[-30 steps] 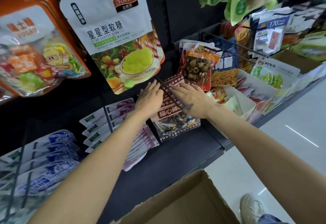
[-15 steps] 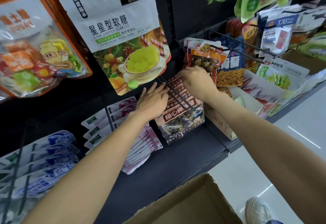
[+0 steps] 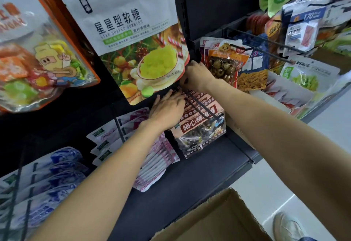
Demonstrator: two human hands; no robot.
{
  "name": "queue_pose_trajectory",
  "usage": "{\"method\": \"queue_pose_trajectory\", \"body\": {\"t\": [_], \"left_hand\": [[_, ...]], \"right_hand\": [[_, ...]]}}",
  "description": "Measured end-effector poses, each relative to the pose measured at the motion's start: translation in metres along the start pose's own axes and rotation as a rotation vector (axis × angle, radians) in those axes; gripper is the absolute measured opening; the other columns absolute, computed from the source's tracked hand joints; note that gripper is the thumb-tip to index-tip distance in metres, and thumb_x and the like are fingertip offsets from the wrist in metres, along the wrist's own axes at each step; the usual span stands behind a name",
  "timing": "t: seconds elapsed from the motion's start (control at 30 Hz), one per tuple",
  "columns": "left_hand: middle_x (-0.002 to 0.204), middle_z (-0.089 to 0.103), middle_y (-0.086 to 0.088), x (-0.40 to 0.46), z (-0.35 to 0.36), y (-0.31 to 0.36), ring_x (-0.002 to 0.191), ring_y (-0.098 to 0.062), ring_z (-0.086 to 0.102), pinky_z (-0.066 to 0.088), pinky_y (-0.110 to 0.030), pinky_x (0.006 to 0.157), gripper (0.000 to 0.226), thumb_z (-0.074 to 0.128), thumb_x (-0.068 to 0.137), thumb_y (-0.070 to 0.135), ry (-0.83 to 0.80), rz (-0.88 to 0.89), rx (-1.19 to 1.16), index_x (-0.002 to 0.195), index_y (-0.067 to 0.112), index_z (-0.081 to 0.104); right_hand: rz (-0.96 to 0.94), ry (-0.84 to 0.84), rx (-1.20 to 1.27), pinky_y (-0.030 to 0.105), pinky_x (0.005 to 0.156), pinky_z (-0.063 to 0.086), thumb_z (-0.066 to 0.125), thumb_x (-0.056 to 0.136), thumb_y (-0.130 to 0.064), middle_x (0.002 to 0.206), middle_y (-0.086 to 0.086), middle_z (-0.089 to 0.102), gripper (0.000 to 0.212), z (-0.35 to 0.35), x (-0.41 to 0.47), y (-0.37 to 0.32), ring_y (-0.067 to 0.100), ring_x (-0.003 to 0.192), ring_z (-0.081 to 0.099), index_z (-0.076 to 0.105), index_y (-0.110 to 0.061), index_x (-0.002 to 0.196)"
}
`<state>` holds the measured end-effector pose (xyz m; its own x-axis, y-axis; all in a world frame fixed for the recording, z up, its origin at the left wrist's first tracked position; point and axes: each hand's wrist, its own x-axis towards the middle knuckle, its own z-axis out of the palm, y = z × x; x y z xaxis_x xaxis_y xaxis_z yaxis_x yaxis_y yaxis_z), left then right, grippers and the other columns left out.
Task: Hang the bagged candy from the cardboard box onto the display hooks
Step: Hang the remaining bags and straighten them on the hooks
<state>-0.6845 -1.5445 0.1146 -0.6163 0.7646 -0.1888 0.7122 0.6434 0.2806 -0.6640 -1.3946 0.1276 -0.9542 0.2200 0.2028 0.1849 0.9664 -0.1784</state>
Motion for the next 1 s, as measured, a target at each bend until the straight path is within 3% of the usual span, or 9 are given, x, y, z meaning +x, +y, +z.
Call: {"method": "queue_pose_trajectory", "body": {"t": [0.1,0.2,0.27,0.33,0.4,0.5,0.73,1.0], "left_hand": [[0.159,0.014,0.005,0.000,0.000,0.002,0.147,-0.014,0.003,-0.002,-0.042,0.117,0.049,0.018,0.101,0.012,0.003,0.027,0.013,0.150,0.019,0.025],[0.141,0.048,-0.006,0.012,-0.007,-0.007,0.132,-0.026,0.040,0.030,-0.038,0.110,0.040,0.027,0.103,0.024,0.202,-0.069,-0.171,0.133,0.017,0.051],[0.128,0.058,-0.007,0.021,-0.014,-0.016,0.119,-0.028,0.052,0.042,-0.038,0.099,0.033,0.040,0.100,0.031,0.321,-0.139,-0.285,0.123,0.017,0.059],[0.121,0.062,-0.010,0.026,-0.019,-0.018,0.113,-0.027,0.056,0.044,-0.032,0.094,0.025,0.052,0.097,0.022,0.231,-0.125,-0.335,0.117,0.011,0.061],[0.116,0.063,-0.015,0.029,-0.021,-0.015,0.100,-0.022,0.057,0.038,-0.018,0.078,0.025,0.056,0.095,0.016,0.153,-0.109,-0.377,0.115,0.003,0.062],[0.113,0.064,-0.017,0.035,-0.021,-0.009,0.089,-0.016,0.050,0.029,-0.017,0.064,0.028,0.061,0.092,0.018,0.184,-0.072,-0.372,0.111,-0.002,0.064],[0.112,0.066,-0.009,0.040,-0.017,-0.009,0.105,-0.021,0.059,0.030,-0.013,0.070,0.022,0.058,0.093,0.017,0.224,-0.042,-0.244,0.109,0.005,0.067],[0.105,0.068,-0.003,0.044,-0.005,-0.016,0.098,-0.022,0.061,0.043,-0.028,0.076,0.019,0.061,0.091,0.028,0.344,-0.129,-0.227,0.104,0.016,0.068]], "right_hand": [[0.012,0.013,0.027,0.037,0.096,0.035,0.055,0.090,-0.022,0.118,0.009,0.062,0.025,0.003,0.001,-0.003,0.029,0.118,0.046,0.069,-0.019,0.111],[0.013,0.023,0.049,0.037,0.096,0.035,0.054,0.091,-0.020,0.118,0.009,0.062,0.026,0.003,0.000,-0.001,0.030,0.120,0.044,0.069,-0.021,0.112],[0.018,0.021,0.084,0.036,0.095,0.034,0.057,0.090,-0.020,0.116,0.007,0.063,0.023,0.000,-0.003,0.004,0.029,0.119,0.042,0.072,-0.025,0.105],[0.016,0.007,0.095,0.035,0.092,0.034,0.060,0.088,-0.023,0.114,0.002,0.065,0.018,-0.001,-0.006,0.010,0.027,0.116,0.042,0.073,-0.028,0.099],[0.031,-0.003,0.086,0.035,0.093,0.034,0.059,0.089,-0.024,0.113,0.002,0.066,0.018,-0.001,-0.007,0.015,0.026,0.114,0.044,0.073,-0.029,0.099],[0.055,-0.003,0.084,0.038,0.097,0.037,0.055,0.092,-0.024,0.112,0.005,0.066,0.022,-0.002,-0.007,0.024,0.027,0.114,0.046,0.073,-0.029,0.103],[0.038,-0.016,0.111,0.038,0.095,0.036,0.060,0.089,-0.038,0.112,0.000,0.067,0.021,0.004,-0.010,0.031,0.025,0.115,0.045,0.073,-0.027,0.102],[0.109,0.043,0.120,0.036,0.092,0.035,0.055,0.092,-0.027,0.117,0.003,0.065,0.023,0.007,-0.014,0.017,0.026,0.117,0.044,0.071,-0.023,0.107]]}}
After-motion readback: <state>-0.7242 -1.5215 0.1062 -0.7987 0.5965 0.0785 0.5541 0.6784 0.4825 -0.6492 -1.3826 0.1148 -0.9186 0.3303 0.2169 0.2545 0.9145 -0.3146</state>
